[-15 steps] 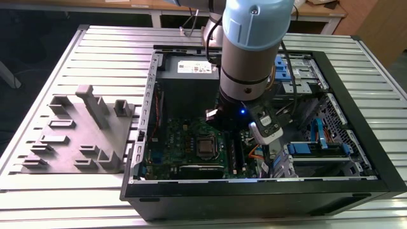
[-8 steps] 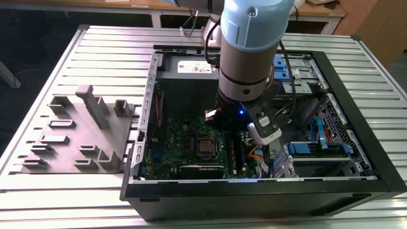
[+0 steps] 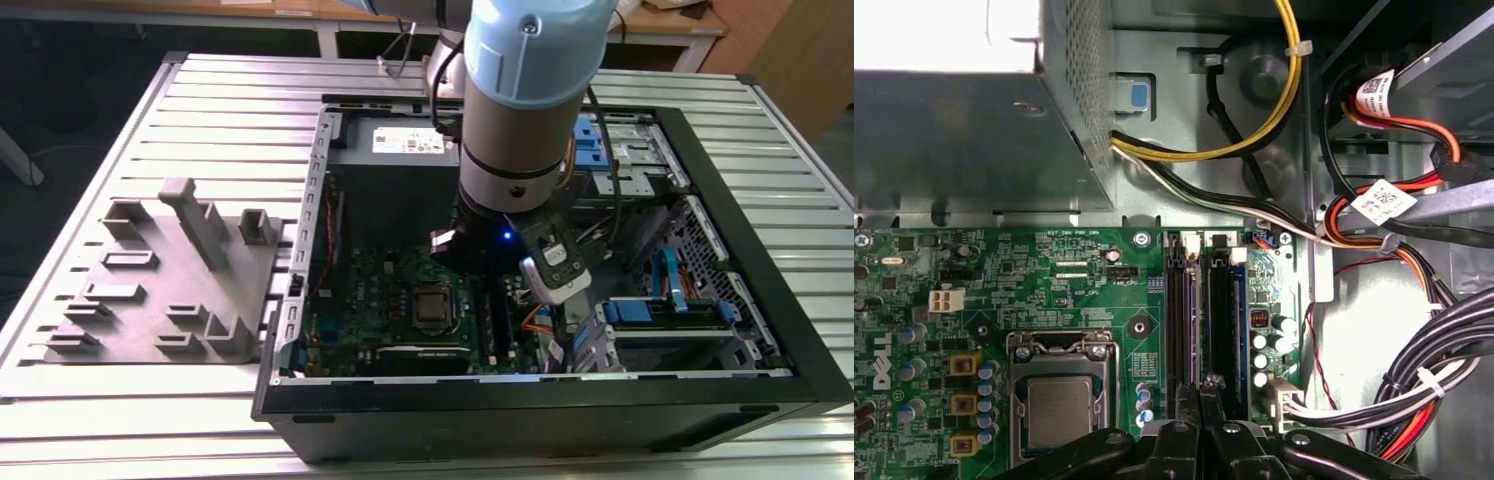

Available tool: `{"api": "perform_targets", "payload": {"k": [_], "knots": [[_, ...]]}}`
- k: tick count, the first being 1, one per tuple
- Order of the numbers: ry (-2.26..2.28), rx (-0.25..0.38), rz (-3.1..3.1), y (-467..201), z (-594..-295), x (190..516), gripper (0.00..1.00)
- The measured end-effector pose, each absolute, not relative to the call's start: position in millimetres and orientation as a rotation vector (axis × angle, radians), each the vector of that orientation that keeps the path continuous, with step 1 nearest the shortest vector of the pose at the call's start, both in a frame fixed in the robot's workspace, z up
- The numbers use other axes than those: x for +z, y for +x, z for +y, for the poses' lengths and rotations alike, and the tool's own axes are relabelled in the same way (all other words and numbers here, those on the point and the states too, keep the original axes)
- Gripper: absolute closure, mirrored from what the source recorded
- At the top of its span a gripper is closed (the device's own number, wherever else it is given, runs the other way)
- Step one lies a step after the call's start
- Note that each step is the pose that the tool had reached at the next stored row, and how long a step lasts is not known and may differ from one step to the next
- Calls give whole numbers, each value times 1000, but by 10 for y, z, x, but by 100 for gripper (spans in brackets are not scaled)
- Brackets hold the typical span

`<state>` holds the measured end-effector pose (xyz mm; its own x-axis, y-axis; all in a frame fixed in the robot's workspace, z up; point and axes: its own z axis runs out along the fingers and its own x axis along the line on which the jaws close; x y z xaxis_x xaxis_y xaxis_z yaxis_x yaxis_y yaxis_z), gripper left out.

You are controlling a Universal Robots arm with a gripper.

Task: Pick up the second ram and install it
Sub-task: 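Insert the second ram into the second slot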

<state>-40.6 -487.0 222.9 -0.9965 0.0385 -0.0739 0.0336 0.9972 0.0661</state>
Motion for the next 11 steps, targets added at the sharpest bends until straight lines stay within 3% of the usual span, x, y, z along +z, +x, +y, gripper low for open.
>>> {"api": "perform_targets", "payload": {"k": [11], "knots": [[56, 99, 3064, -405, -4871, 2209, 91]]}}
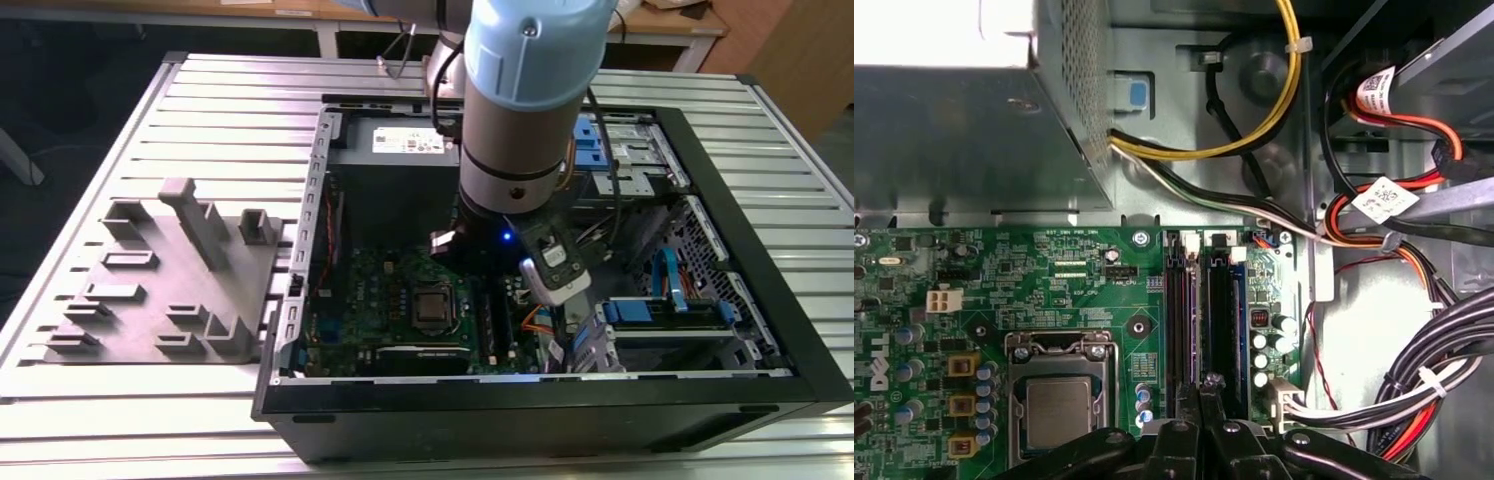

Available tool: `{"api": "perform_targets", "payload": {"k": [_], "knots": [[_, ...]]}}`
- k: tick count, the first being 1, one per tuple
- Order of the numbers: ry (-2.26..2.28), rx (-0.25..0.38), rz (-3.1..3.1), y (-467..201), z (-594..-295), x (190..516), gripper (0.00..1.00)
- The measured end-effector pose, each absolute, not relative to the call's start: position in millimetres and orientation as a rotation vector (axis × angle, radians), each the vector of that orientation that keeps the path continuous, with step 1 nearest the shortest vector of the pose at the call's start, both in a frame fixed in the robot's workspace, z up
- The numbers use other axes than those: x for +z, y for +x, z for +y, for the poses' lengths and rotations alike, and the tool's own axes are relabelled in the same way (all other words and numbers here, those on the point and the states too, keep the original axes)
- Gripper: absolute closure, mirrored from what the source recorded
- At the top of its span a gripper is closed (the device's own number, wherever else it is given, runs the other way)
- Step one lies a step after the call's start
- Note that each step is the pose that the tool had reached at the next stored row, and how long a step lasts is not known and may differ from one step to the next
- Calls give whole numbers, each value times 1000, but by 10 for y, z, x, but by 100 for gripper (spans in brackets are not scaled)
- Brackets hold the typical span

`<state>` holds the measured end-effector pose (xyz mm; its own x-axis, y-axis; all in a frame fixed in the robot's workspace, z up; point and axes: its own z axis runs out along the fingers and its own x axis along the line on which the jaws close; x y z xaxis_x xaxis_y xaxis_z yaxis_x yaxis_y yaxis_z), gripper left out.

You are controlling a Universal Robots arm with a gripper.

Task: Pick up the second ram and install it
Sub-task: 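Insert the second ram into the second slot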

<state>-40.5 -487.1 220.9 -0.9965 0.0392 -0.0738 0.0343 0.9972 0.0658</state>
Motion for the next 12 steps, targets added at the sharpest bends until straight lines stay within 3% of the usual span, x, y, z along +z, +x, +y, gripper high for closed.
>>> {"api": "perform_targets", "payload": {"k": [12], "knots": [[56, 109, 3060, -421, -4870, 2197, 91]]}}
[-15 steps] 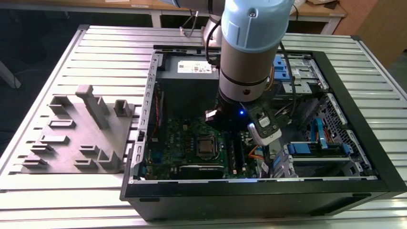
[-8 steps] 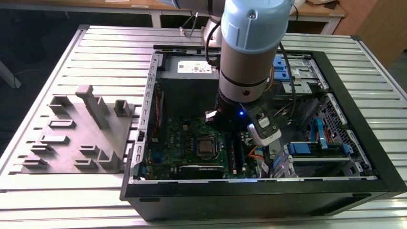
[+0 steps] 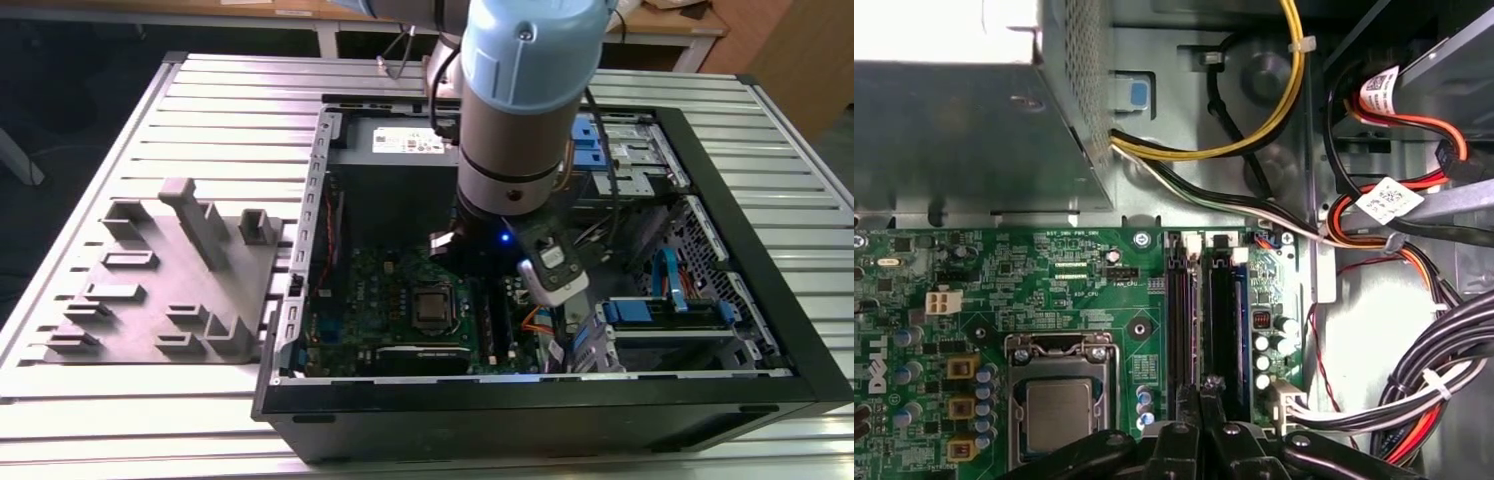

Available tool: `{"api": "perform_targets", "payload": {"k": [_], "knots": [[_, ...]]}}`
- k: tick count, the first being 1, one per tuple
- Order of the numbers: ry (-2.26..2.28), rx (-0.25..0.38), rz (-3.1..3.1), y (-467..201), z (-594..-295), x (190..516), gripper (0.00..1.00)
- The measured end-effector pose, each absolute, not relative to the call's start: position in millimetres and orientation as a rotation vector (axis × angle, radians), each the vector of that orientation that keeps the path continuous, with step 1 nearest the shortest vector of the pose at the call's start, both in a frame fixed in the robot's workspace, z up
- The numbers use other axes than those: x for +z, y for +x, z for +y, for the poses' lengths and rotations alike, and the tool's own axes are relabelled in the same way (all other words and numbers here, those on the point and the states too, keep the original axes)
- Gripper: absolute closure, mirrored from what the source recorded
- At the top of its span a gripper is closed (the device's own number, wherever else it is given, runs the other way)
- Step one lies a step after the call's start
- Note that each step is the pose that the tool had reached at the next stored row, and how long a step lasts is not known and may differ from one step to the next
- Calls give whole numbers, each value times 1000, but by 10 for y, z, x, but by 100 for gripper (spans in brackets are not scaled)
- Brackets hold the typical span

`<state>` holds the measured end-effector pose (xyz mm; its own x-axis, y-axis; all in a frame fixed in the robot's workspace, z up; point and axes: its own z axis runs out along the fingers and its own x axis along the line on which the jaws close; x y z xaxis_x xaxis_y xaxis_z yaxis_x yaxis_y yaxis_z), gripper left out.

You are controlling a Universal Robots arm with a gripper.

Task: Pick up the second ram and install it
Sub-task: 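Insert the second ram into the second slot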

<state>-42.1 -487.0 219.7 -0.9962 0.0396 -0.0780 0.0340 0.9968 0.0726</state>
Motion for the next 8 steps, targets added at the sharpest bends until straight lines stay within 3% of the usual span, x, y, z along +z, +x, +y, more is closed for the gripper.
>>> {"api": "perform_targets", "payload": {"k": [8], "knots": [[56, 112, 3058, -425, -4870, 2217, 91]]}}
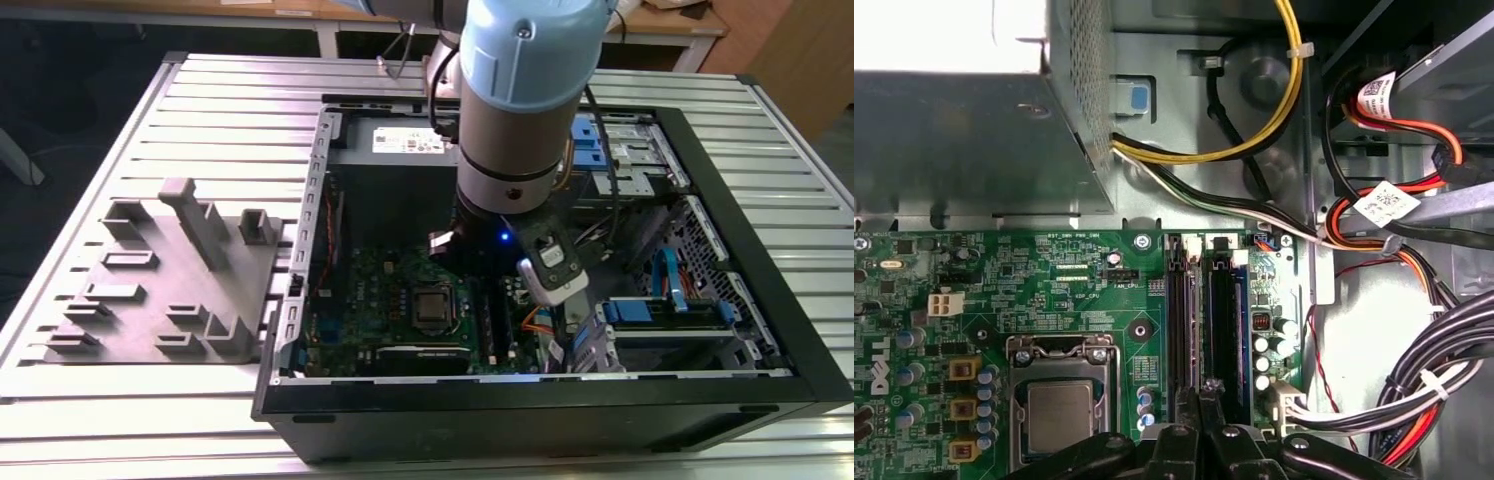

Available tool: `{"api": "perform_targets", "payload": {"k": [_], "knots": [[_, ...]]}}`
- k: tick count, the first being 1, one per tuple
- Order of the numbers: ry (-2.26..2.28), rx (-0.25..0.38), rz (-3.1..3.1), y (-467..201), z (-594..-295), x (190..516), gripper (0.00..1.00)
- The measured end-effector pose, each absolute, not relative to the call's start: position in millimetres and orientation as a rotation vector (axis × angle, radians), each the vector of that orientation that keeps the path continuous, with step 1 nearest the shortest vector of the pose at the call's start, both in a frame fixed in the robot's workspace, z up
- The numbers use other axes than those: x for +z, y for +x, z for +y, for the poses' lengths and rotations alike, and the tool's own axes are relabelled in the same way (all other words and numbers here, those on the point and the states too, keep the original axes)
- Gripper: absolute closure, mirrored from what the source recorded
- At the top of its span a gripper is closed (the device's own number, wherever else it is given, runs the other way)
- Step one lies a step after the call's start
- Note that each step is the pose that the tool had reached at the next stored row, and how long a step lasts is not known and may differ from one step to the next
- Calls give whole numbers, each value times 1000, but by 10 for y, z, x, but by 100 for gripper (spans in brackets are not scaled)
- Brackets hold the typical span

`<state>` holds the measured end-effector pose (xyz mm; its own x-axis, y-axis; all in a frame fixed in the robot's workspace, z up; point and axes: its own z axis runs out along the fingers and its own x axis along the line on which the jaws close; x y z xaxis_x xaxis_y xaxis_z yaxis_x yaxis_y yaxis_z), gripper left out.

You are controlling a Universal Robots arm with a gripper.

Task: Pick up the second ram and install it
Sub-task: 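Insert the second ram into the second slot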

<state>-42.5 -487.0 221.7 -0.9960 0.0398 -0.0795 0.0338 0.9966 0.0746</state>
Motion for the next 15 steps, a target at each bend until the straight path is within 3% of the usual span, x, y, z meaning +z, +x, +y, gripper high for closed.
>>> {"api": "perform_targets", "payload": {"k": [15], "knots": [[78, 111, 3057, -423, -4870, 2194, 91]]}}
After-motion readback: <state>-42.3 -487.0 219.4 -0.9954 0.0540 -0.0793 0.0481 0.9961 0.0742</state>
